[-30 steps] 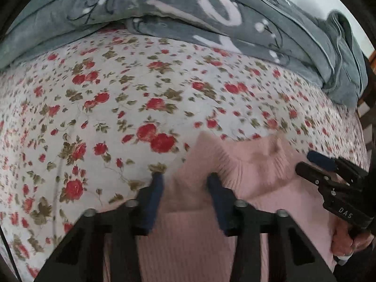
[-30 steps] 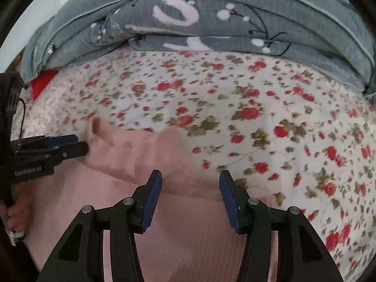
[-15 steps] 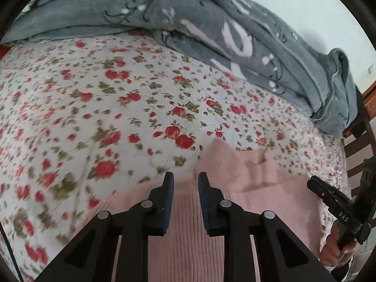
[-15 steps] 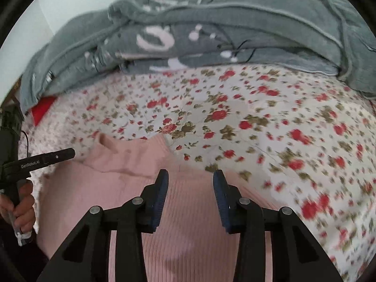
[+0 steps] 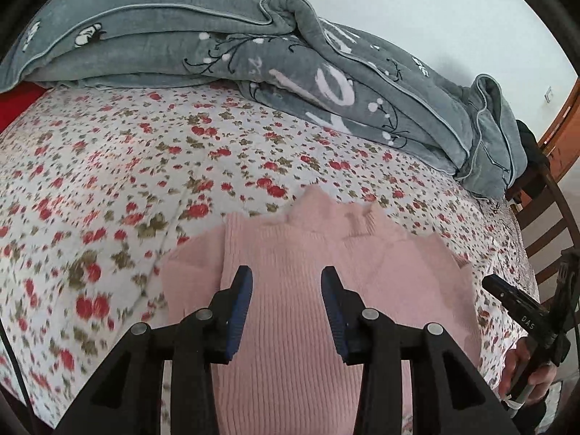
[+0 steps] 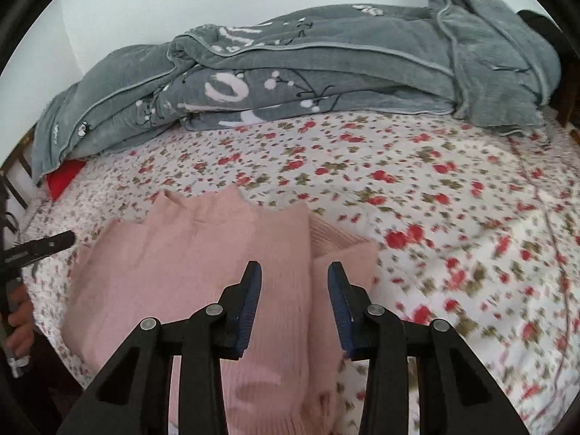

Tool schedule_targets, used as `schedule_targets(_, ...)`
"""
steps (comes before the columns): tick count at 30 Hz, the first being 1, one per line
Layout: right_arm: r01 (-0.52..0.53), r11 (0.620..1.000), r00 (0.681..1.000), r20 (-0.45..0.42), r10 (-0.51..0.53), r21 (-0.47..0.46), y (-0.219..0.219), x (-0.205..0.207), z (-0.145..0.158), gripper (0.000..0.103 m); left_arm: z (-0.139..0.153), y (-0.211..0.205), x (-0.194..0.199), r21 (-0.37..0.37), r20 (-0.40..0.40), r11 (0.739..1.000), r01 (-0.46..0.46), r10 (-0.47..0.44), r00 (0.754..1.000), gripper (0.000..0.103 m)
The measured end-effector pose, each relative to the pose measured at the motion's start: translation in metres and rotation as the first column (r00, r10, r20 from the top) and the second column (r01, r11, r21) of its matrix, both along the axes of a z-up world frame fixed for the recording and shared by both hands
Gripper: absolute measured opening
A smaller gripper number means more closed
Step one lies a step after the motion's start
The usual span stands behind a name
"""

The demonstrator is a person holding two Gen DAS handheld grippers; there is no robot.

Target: Fold small clothes

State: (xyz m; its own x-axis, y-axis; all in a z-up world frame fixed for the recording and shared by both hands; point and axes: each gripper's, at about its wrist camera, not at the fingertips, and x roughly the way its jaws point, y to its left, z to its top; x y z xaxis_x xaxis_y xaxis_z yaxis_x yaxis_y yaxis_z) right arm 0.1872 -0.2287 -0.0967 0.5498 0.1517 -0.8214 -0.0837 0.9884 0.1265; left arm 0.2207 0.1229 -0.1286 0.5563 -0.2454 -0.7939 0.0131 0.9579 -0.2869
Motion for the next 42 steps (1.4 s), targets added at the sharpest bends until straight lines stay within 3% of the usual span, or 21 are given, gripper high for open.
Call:
schedule_targets(3, -0.001, 1.000, 1.000, 0.004, 0.001, -0.026, 0.002, -0.014, 0.004, 0.028, 0.003, -0.003, -0.014, 0.003, -0.001, 1.000, 0.002, -0.002, 1.000, 0.037)
schedule_targets(9, -0.024, 1.000, 1.000, 0.009, 0.024, -0.006, 0.003, -0.045, 0.021, 0.028, 0.020, -0.003, -0.044, 0.020, 0.049, 1.000, 0.002, -0.003, 0.999, 0.037)
schedule_targets(14, -0.040, 0.999, 0.999, 0.029, 0.039, 0.017, 0.007, -0.063, 0.033, 0.028, 0.029, 0.021, -0.069, 0.010, 0.085, 1.000, -0.029, 0.028, 0.996, 0.037)
schedule_targets(24, -0.046, 0.999, 0.997, 0.063, 0.044, 0.020, 0.024, -0.085, 0.031, 0.028, 0.009, 0.067, -0.109, 0.001, 0.069, 0.997, -0.071, 0.071, 0.995, 0.036)
schedule_targets(28, -0.030, 0.999, 0.999, 0.037, 0.028, 0.044, 0.017, -0.088, 0.018, 0.028, -0.010, 0.076, -0.116, -0.050, 0.029, 0.997, -0.062, 0.064, 0.998, 0.038)
schedule_targets(30, -0.028, 0.998, 0.999, 0.026, 0.027, 0.056, 0.014, -0.091, 0.013, 0.029, -0.020, 0.079, -0.117, -0.090, 0.008, 0.994, -0.061, 0.062, 0.998, 0.046)
schedule_targets(32, -0.025, 0.998, 0.999, 0.024, 0.024, 0.059, 0.012, -0.093, 0.010, 0.029, -0.028, 0.078, -0.121, -0.131, 0.004, 0.990, -0.061, 0.062, 0.998, 0.060)
schedule_targets(42, -0.116, 0.990, 0.993, 0.042, 0.113, 0.076, 0.066, -0.103, -0.021, 0.033, -0.067, 0.065, -0.104, -0.259, -0.039, 0.966, -0.018, 0.009, 0.999, 0.065)
